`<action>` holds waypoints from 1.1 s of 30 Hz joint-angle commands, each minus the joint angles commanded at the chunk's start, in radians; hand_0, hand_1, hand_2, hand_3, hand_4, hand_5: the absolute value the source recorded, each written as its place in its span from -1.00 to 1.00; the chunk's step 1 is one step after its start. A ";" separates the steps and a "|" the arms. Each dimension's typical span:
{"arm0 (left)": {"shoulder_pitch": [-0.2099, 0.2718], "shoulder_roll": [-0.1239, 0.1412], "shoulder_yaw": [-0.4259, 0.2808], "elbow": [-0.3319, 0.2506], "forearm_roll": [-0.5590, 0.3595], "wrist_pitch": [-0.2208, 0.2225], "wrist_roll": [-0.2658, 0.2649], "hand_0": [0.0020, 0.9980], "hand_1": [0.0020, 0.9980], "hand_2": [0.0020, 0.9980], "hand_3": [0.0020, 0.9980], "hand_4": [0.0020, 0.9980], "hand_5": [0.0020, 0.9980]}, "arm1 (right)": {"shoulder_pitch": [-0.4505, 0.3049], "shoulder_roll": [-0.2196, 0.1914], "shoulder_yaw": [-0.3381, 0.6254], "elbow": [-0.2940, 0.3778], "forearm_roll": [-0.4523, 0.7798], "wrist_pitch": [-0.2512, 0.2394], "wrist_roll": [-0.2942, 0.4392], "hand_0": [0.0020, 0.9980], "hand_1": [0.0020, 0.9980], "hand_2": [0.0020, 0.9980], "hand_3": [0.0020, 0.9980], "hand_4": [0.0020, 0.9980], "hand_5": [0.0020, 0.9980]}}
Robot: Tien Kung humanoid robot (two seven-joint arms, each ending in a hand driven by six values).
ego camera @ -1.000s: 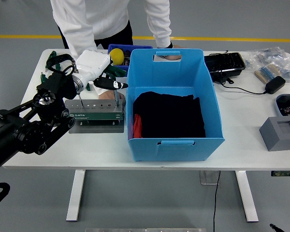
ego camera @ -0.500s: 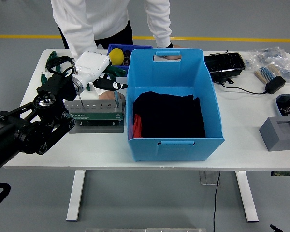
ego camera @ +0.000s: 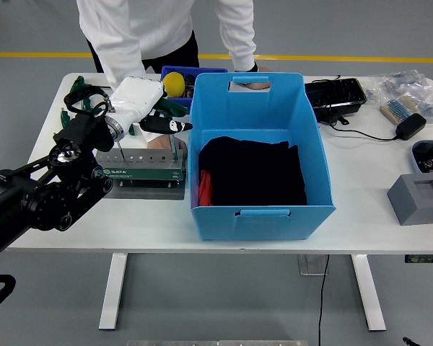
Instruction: Lift tool from toolbox,place it in box,lift tool from toolbox,place it in box
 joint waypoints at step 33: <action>-0.176 0.152 0.055 -0.217 -0.076 -0.099 0.015 -0.78 -1.00 -1.00 -1.00 0.58 0.11 | -0.001 -0.001 0.013 -0.002 0.000 -0.001 0.001 0.24 0.18 0.35 0.15 0.67 0.40</action>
